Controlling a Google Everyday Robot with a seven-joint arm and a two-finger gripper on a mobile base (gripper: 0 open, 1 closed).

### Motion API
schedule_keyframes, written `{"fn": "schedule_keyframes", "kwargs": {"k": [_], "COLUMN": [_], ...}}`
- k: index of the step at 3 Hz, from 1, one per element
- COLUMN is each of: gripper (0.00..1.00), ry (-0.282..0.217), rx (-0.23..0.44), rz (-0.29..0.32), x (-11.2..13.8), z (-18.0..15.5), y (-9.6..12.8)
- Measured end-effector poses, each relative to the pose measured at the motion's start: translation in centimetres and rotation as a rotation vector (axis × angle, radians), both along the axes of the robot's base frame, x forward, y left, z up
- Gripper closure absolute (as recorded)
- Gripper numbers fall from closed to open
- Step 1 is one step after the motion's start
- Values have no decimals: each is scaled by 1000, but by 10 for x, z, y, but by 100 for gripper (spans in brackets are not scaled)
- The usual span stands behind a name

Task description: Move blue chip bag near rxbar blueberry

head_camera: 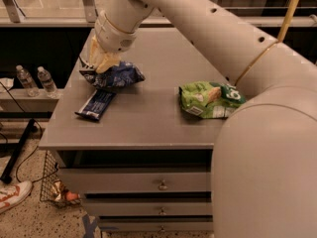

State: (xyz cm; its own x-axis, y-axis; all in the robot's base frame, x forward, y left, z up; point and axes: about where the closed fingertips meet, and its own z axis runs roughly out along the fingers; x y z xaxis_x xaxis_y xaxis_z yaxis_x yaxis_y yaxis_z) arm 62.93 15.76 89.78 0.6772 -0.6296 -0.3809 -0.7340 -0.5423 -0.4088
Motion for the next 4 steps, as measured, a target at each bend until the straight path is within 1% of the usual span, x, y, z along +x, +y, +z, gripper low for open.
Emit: {"fn": "schedule_keyframes", "kwargs": {"k": [1, 2, 3, 4], "gripper": [12, 0, 0, 0], "ry": [3, 5, -19, -69], "rx": [-1, -2, -22, -49], "rz": [3, 5, -11, -101], "x": [0, -1, -3, -10], "z": [-2, -4, 3, 23], "y": [2, 3, -8, -48]}}
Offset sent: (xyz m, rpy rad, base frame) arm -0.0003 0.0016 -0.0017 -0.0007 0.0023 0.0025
